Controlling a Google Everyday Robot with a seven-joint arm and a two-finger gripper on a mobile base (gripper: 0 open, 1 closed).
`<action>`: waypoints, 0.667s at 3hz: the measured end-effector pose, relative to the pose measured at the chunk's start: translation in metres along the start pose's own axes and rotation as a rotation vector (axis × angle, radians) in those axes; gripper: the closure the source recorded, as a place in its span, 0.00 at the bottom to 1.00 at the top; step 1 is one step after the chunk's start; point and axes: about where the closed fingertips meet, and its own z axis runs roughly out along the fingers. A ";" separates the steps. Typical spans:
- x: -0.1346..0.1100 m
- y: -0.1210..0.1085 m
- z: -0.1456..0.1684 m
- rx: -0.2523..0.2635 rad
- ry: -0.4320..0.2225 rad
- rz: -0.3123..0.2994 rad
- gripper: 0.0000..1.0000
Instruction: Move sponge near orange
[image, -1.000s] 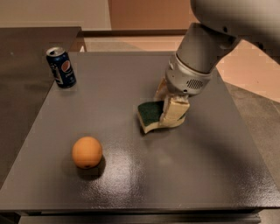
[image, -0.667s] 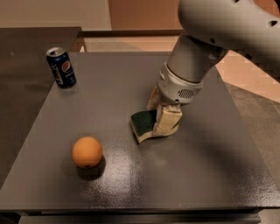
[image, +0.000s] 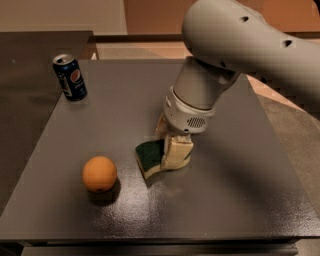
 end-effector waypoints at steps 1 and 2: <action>-0.006 0.003 0.006 0.004 -0.003 0.008 0.83; -0.006 0.003 0.006 0.006 -0.002 0.005 0.61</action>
Offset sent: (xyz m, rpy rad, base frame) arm -0.0035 0.0058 -0.0033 0.0029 -0.0008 -0.0071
